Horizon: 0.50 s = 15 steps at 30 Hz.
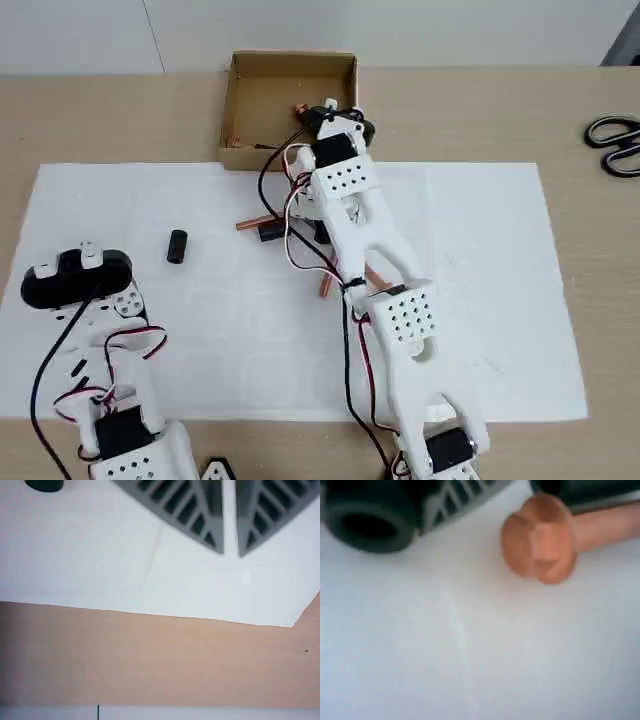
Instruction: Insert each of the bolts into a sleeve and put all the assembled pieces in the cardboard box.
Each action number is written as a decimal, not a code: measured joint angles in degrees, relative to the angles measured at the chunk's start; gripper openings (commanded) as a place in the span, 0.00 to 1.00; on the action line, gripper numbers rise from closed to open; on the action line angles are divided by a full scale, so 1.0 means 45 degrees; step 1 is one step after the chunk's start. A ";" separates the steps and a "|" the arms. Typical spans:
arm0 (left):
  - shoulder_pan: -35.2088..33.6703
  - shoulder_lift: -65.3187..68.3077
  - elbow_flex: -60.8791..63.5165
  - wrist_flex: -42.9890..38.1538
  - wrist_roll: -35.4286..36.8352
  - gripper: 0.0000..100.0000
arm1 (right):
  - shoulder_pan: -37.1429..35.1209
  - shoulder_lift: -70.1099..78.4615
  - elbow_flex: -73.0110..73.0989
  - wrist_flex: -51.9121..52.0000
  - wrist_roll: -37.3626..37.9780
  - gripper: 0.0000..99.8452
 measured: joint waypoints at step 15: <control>0.0000 0.0000 0.0000 0.0000 0.0000 0.01 | -0.0195 0.0449 -0.2989 -0.0020 0.0703 0.00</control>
